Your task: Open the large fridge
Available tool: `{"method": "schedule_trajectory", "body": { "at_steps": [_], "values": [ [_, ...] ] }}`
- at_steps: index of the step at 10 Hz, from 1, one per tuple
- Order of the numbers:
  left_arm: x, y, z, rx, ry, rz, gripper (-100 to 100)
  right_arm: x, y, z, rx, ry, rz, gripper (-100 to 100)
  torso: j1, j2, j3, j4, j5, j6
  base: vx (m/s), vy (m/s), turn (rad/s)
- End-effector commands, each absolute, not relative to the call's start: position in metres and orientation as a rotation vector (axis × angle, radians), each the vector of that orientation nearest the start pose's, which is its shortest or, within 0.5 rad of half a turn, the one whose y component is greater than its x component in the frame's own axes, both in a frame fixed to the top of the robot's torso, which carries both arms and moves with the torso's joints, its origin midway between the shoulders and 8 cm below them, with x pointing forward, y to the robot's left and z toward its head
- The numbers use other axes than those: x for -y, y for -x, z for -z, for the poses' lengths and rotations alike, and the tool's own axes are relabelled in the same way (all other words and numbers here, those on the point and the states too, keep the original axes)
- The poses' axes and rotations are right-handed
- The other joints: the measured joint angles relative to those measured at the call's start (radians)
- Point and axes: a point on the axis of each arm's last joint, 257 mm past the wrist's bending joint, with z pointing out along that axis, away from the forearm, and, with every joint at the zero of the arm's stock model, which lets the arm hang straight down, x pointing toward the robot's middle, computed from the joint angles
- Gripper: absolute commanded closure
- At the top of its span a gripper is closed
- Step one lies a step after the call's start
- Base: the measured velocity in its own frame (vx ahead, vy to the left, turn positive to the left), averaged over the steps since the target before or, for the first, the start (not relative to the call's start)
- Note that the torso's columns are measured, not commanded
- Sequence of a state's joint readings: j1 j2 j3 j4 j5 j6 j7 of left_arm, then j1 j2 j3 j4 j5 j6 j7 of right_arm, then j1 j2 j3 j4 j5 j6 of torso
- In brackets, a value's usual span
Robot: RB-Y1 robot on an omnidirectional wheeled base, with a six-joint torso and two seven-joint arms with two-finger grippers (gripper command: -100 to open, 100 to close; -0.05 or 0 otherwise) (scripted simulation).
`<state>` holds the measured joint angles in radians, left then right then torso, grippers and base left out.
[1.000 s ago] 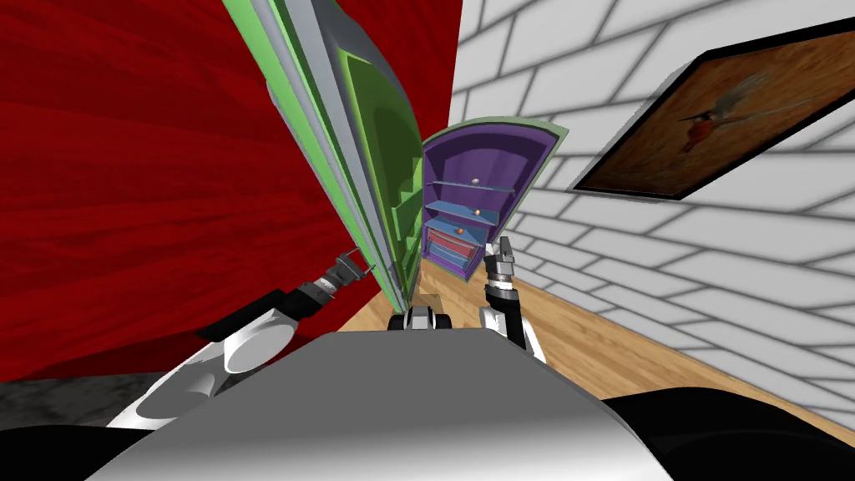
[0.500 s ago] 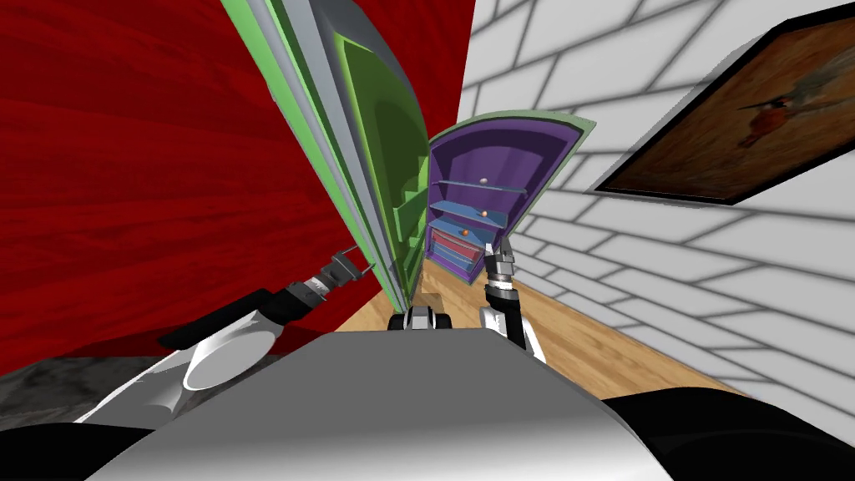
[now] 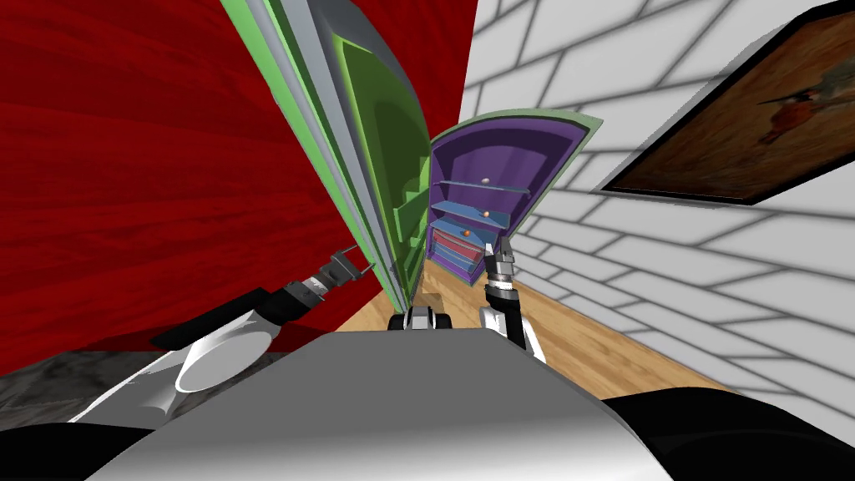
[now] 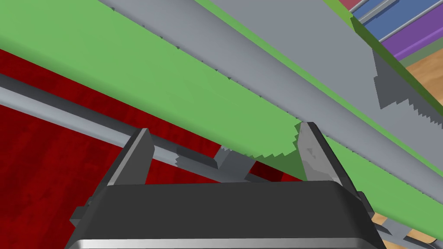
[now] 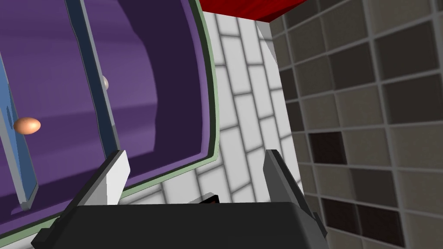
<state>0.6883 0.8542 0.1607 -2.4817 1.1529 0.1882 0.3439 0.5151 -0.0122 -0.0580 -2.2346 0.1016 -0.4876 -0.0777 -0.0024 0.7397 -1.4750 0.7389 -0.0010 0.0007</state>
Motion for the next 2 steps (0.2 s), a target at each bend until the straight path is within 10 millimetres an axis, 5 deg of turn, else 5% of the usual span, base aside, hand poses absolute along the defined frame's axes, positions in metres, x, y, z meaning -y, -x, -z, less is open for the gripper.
{"method": "schedule_trajectory", "body": {
  "at_steps": [1, 2],
  "values": [
    [-0.2513, -0.3555, 0.0938, -1.294, 1.678, 1.848, 0, 0.2912, -0.3519, 0.0036, -0.709, -0.669, -1.230, 0, 0.001, 0.000, 0.000, 0.000, 0.000, 0.000, 0.000, 0.000, 0.000],
    [-0.2516, -0.3556, 0.0940, -1.294, 1.678, 1.847, 0, 0.2912, -0.3519, 0.0036, -0.709, -0.669, -1.230, 0, 0.001, 0.000, 0.000, 0.000, 0.000, 0.000, 0.000, 0.000, 0.000]
  ]
}}
